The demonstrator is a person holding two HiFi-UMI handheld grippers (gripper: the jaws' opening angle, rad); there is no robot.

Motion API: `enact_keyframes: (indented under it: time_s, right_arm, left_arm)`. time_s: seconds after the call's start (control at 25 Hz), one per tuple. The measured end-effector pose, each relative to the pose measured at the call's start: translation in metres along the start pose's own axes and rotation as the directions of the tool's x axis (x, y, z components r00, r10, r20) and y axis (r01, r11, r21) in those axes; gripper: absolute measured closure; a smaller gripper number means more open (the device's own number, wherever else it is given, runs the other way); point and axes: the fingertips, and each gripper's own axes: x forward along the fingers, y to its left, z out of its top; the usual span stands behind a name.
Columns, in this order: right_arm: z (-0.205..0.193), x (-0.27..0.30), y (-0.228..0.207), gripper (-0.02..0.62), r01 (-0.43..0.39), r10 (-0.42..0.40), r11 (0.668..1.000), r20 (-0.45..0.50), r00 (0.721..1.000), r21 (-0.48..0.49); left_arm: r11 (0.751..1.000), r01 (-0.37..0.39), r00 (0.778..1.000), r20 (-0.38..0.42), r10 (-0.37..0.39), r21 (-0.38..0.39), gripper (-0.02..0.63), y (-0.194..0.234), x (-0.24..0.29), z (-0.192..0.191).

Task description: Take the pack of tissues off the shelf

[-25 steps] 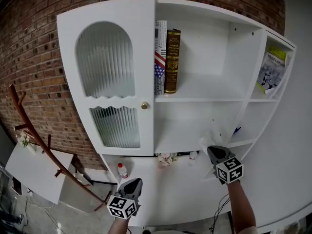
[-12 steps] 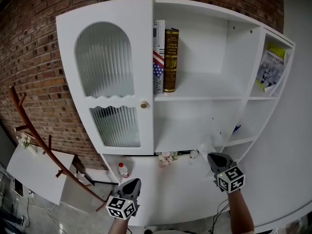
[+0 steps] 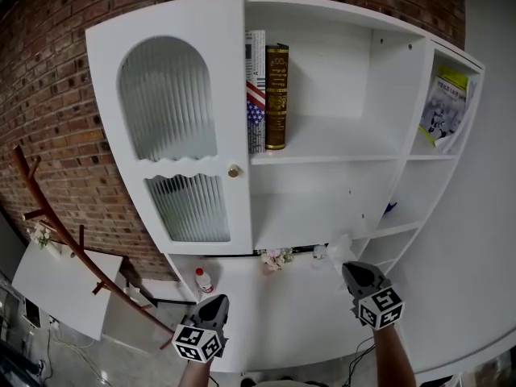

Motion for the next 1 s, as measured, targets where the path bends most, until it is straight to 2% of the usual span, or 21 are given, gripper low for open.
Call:
enact_keyframes:
  time_s: [0.68, 1.0]
  right_arm:
    - [-0.029, -0.016, 0.022, 0.566, 0.025, -0.027, 0.999, 0.058, 0.998, 0.032]
    - [-0.032, -0.018, 0.026, 0.568, 0.032, -0.033, 0.999, 0.058, 0.998, 0.007]
  left_arm:
    - [1.0, -0.027, 0.999, 0.023, 0.027, 0.008, 0.58, 0.007, -0.008, 0.002]
    - [1.0, -0.017, 1.0, 0.024, 0.017, 0.006, 0.58, 0.004, -0.005, 0.004]
